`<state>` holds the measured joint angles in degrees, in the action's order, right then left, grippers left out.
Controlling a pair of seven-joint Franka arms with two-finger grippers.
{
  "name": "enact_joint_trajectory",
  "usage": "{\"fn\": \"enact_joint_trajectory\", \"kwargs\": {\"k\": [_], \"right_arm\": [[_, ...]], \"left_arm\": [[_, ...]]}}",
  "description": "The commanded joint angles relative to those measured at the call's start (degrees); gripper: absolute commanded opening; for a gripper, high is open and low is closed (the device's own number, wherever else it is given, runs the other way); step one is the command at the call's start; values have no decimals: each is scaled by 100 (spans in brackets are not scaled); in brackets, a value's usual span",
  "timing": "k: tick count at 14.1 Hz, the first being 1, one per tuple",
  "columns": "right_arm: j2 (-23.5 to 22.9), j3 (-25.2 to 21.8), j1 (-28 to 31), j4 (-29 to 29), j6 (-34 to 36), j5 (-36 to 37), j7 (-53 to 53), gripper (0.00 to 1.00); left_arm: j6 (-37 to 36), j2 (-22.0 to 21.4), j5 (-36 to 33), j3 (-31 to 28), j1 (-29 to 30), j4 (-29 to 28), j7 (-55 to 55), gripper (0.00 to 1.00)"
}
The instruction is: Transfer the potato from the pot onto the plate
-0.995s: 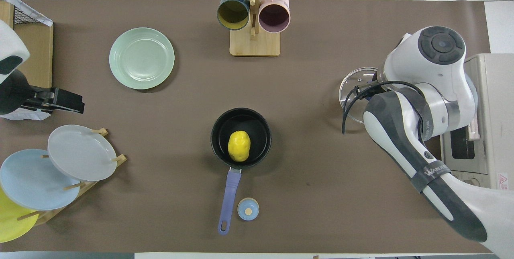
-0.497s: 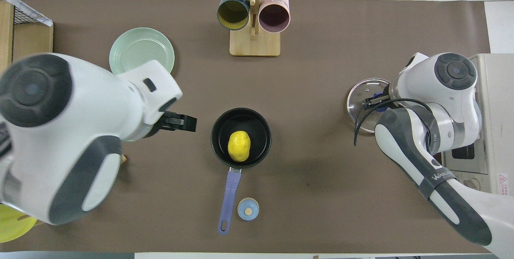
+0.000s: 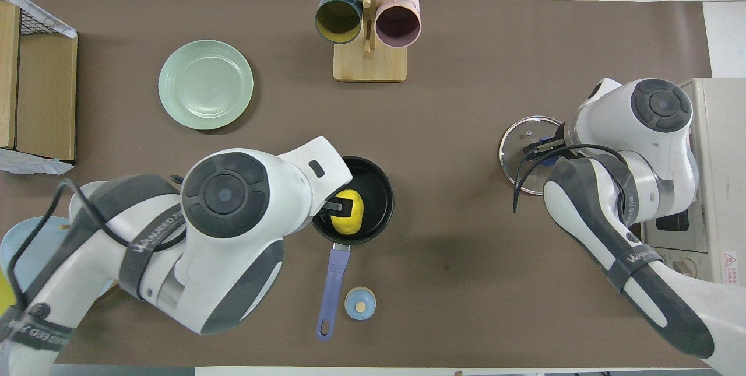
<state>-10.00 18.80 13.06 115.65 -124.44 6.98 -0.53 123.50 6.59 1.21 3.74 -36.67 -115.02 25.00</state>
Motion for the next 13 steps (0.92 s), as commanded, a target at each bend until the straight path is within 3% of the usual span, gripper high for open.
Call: {"fn": "enact_joint_trajectory", "kwargs": {"k": [1, 4, 8, 10, 11, 13], "right_arm": [[77, 36, -22, -1119, 1347, -162, -122, 100], [242, 36, 47, -2203, 2545, -241, -35, 100], [919, -17, 83, -2266, 3424, -250, 36, 100], [1087, -34, 92, -2153, 3515, -250, 97, 100], [1070, -156, -126, -2170, 3445, -285, 298, 100], [1088, -1224, -1082, -2170, 3444, -311, 440, 100]], "left_arm": [[384, 245, 20, -110, -130, -91, 224, 100], [570, 509, 133, -110, -209, -108, 470, 100], [666, 563, 625, -110, -139, -117, 515, 100], [763, 694, 757, -110, -130, -108, 515, 100], [833, 730, 793, -110, -139, -108, 524, 100], [904, 782, 793, -110, -174, -108, 567, 100]]}}
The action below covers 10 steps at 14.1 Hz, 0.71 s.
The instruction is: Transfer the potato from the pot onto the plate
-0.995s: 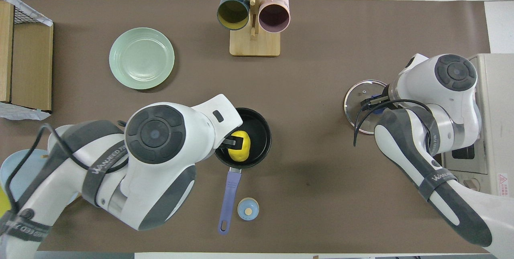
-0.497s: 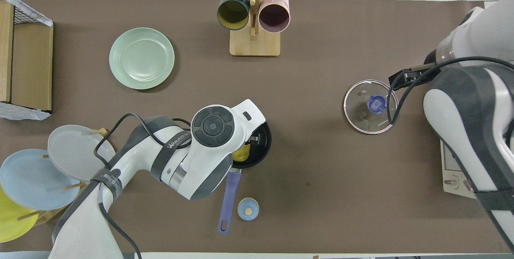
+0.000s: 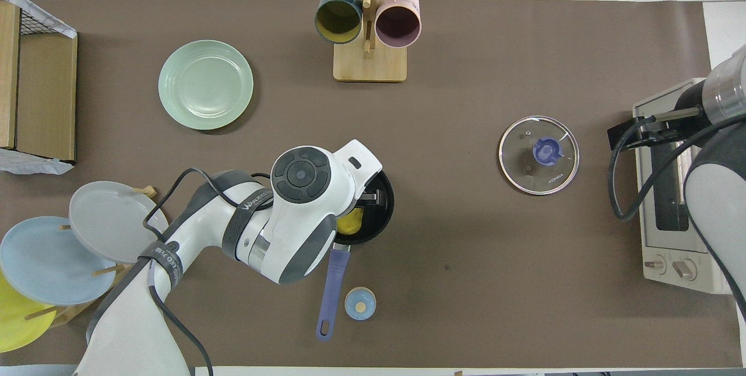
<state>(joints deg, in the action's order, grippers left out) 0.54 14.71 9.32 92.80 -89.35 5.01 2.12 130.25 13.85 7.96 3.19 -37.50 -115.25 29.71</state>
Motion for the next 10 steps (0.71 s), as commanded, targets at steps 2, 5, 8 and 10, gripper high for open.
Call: {"fn": "enact_joint_trajectory", "kwargs": {"k": [2, 5, 8, 10], "right_arm": [[7, -1146, -993, 106, -92, -193, 175, 100], [200, -1164, -1020, 273, 40, -184, 192, 100], [210, -1129, -1046, 265, -91, -36, 175, 100], [139, -1208, -976, 220, 5, -122, 157, 100]], "left_arm": [[238, 109, 118, -56, -99, -85, 105, 100], [212, 135, 118, -64, -99, -77, 87, 100], [115, 135, 118, -73, -82, -24, 52, 100], [115, 100, 109, -91, -65, -24, 79, 100]]}}
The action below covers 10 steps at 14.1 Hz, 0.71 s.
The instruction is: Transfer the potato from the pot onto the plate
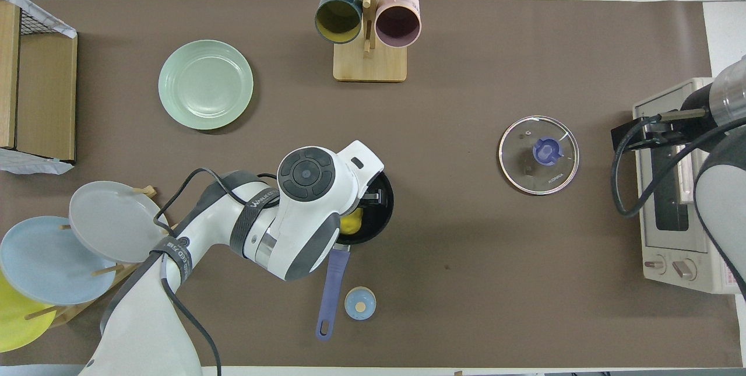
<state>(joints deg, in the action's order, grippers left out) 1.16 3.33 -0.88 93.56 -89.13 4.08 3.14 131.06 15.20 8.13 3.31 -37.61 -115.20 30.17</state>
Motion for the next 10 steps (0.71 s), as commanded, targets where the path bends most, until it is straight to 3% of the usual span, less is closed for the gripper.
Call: {"fn": "enact_joint_trajectory", "kwargs": {"k": [1, 10], "right_arm": [[86, -79, 44, 154, 18, -30, 64, 100], [-2, -87, 132, 49, -34, -56, 81, 100]], "left_arm": [[33, -61, 83, -111, -36, -20, -2, 100], [-520, -228, 13, -147, 88, -73, 51, 100]]}}
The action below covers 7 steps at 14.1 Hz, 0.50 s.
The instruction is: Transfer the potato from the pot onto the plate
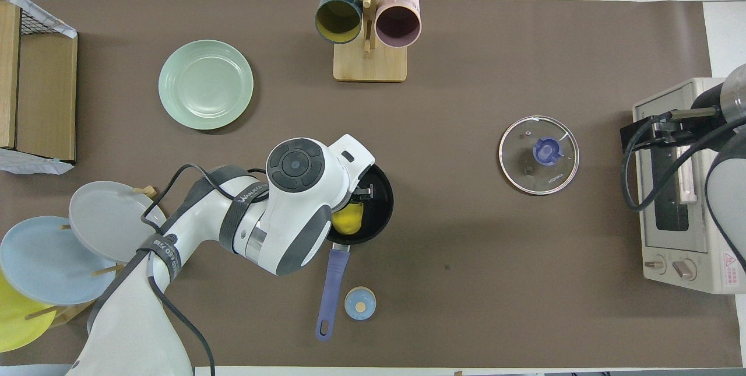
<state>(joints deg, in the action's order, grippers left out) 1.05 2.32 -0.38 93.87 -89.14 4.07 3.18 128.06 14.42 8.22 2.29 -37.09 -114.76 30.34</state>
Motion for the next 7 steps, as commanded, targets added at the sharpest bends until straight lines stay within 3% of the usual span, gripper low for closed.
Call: {"fn": "enact_joint_trajectory", "kwargs": {"k": [1, 7], "right_arm": [[9, 15, 116, 17, -42, -134, 86, 100], [18, 32, 336, 44, -42, -196, 77, 100]], "left_arm": [[-229, -167, -5, -45, 35, -126, 25, 100], [-212, -176, -22, -36, -113, -126, 24, 100]]}}
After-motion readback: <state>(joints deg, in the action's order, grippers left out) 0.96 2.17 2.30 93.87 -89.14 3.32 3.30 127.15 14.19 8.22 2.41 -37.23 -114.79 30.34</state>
